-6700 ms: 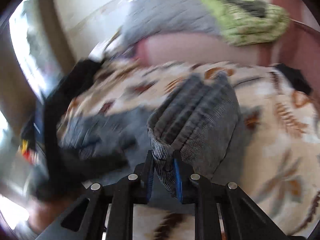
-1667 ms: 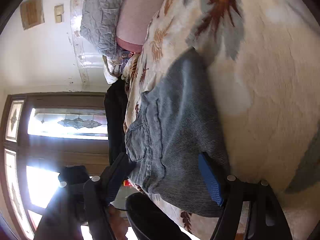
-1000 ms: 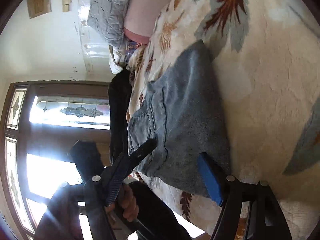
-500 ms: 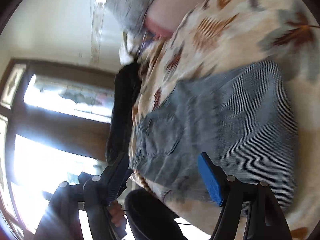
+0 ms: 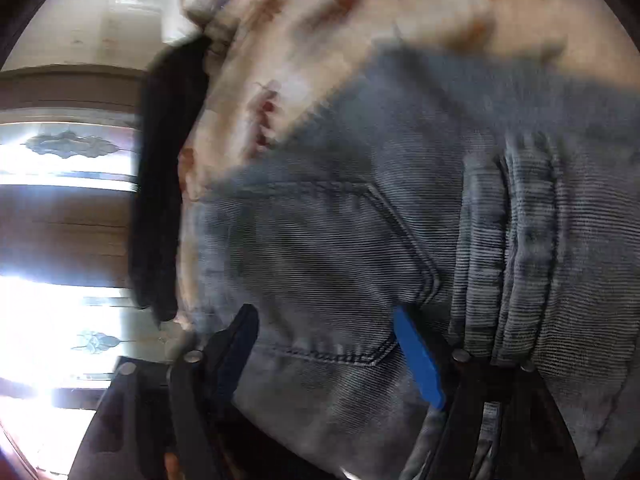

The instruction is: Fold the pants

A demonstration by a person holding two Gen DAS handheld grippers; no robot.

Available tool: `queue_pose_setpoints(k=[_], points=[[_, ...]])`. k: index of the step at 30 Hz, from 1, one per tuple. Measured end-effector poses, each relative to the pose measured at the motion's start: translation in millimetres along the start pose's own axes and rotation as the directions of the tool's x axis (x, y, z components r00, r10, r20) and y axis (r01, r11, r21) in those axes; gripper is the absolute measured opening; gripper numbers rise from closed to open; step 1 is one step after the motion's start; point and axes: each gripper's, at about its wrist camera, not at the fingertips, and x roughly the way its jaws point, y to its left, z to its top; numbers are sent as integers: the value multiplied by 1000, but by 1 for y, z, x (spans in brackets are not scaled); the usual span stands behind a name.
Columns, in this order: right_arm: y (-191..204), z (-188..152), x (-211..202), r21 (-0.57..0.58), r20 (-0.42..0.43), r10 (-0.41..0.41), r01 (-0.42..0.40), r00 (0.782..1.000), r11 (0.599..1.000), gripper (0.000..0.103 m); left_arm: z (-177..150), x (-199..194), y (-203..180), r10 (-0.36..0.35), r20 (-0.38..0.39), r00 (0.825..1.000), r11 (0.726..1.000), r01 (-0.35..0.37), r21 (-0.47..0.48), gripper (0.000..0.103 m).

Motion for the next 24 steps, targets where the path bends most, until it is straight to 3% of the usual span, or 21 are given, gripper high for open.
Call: queue_pose_setpoints(k=[3,6,8,9,10,12,15,18,24], points=[[9,-3,-1,-55,-3,-50,50,999,997,70,4,-1,-1,-5,13,1000,1000,4,7,63],[9,-3,-1,-55,-4,-40,40,999,998,70,7,0,2,-1,19,1000,1000,1,-19,53],[8,-1,0,-47,-7,-26,26,1000,999,70,7,-1,5,3,23,1000,1000,-3,-25,53],[6,-1,-1,-38,-11,-20,19,1000,999,70,7,-1,5,15,24,1000,1000,-15,-23,47],[6,-1,-2,-27,-18,-19,18,1000,999,70,7,-1,4,35,27,999,999,-35,-15,36],[10,1,-11,-28,-13,-6,6,1000,1000,70,7,-1,2,66,28,997,998,-66,10,27],[16,5,-21,-43,37,-12,13,999,999,70,7,-2,-2,86,37,996,996,-87,37,20],[-1,10,7,-31,-24,-62,61,998,998,66,4,-4,-15,103,59,993,990,-108,90,13],[0,4,-32,-15,38,53,-52,998,999,66,-1,-16,-53,125,125,984,962,-151,226,11]])
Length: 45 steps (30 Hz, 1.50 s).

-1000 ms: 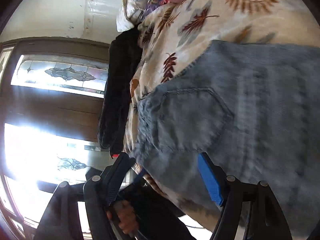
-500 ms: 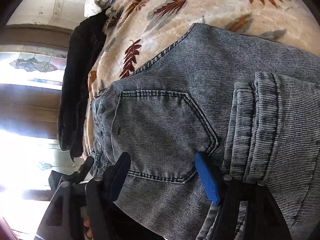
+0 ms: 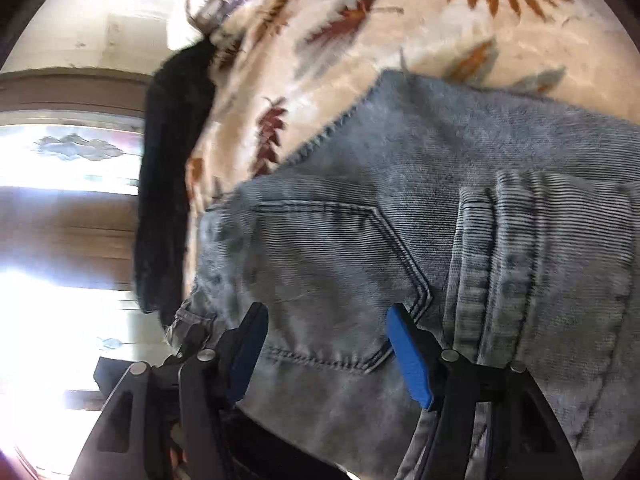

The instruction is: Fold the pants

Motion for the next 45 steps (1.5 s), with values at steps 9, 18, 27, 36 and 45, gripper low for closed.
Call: queue_pose_setpoints(k=[9,18,27,36,45], points=[[-61,-43,-109,4,198,69,-72,978,997,66,-20,-26,-104,3,127,992,940,-46,338,8],[-146,-76,-206,108,414,72,-128,908,986,66,-138,-17,-240,-100,80,992,671,8,741,8],[-203,-85,-224,201,456,87,-197,886,959,66,-249,94,-251,145,-176,974,531,74,844,7],[-204,-91,-225,176,454,95,-194,886,965,66,-229,44,-272,47,-142,989,566,91,819,7],[-206,-92,-220,194,446,68,-171,892,966,66,-274,90,-265,169,-162,972,452,70,889,7]])
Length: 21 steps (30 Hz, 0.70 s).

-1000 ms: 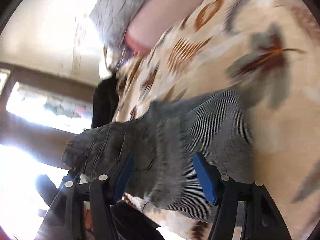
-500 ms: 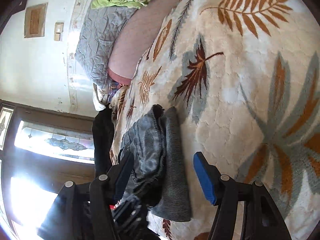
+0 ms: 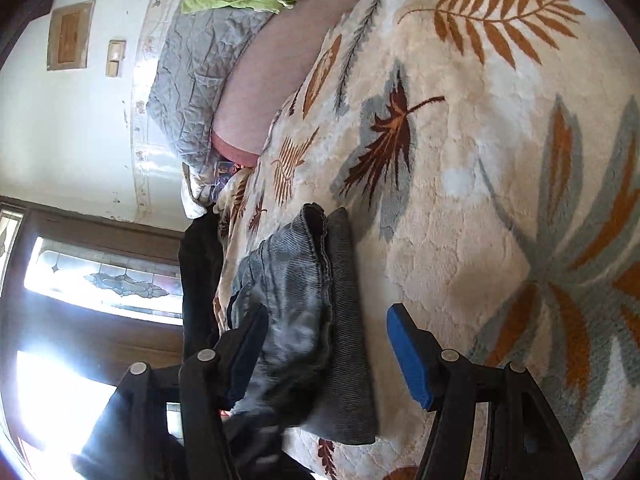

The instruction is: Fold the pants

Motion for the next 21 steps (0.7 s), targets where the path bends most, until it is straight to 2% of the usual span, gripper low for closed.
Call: queue_pose_setpoints(k=[2,6,11,12,13,14,15,19,21], points=[[-2,0,0,1,3,-9,9,1000,1000,66,2,-4,-2,3,5,1000,1000,-3,12,7],[-3,-1,2,3,-1,-7,7,1000,1000,66,9,-12,10,-42,16,999,998,42,-49,7],[0,-2,5,-16,-5,-22,22,1000,1000,66,1,0,4,-32,-3,999,999,32,-20,7],[-1,-2,5,-17,-3,-26,26,1000,1000,66,2,-2,3,-48,-2,999,999,48,-17,12],[-1,-2,5,-16,0,-31,31,1000,999,66,3,-5,3,-70,-3,998,997,69,-22,25],[-2,-2,5,-12,2,-34,34,999,999,66,4,-7,4,-117,-4,993,993,117,-33,34],[-4,-1,5,-7,3,-34,34,999,999,66,5,-10,5,-165,1,986,985,165,-41,47],[-5,-2,2,-12,18,-39,40,999,999,66,7,-35,17,-238,59,970,967,242,-75,48],[-3,-4,-1,-17,34,-41,42,999,999,66,5,-52,30,-251,102,963,961,260,-97,48]])
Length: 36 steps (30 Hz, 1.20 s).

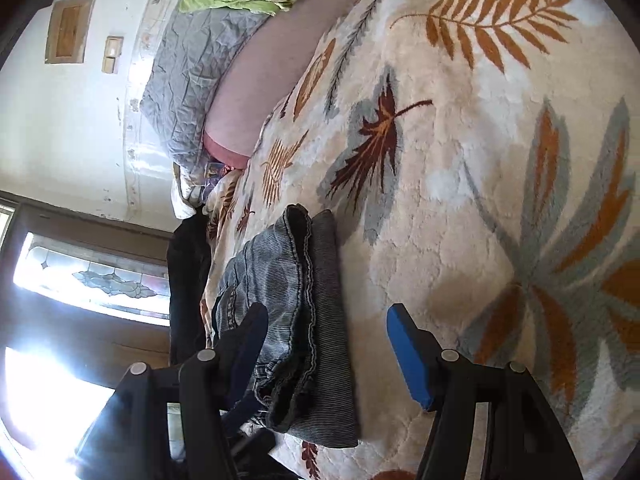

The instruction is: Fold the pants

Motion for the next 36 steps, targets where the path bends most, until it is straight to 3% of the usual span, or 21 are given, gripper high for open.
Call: queue_pose_setpoints(k=[5,7,9,11,13,15,16,18,20,22,25,29,36], points=[[23,-6,-18,-33,34,62,-61,997,998,66,-1,-56,45,18,124,992,996,-6,-93,58],[41,-18,-18,-62,-4,124,-124,992,990,66,-3,-69,70,117,171,978,988,-97,-122,64],[58,-37,-10,-73,-80,187,-193,979,978,66,-7,-65,94,180,146,973,974,-156,-164,64],[67,-56,3,-82,-140,215,-228,967,970,66,-11,-55,117,198,111,974,961,-170,-218,64],[64,-68,19,-82,-170,185,-201,968,976,66,-17,-41,127,208,70,976,955,-188,-230,64],[37,-74,43,-25,-198,60,-66,978,998,63,-22,-28,132,185,39,982,958,-172,-228,64],[25,-75,47,20,-199,79,-76,977,997,58,-24,-23,133,169,26,985,958,-158,-240,64],[13,-71,41,117,-178,151,-131,972,984,57,-29,-22,134,147,26,989,958,-136,-251,64],[22,-69,31,70,-151,99,-89,984,994,58,-28,-27,133,144,54,988,959,-126,-255,64],[34,-69,26,53,-149,103,-96,983,994,63,-27,-34,134,144,83,986,958,-118,-261,64],[47,-67,26,36,-139,98,-94,986,995,63,-27,-25,140,139,61,988,957,-118,-266,65],[42,-67,43,91,-167,34,-19,985,996,64,-31,-17,140,141,55,988,956,-121,-268,69],[38,-61,54,152,-168,1,25,986,988,64,-37,-12,146,140,42,989,945,-121,-305,77]])
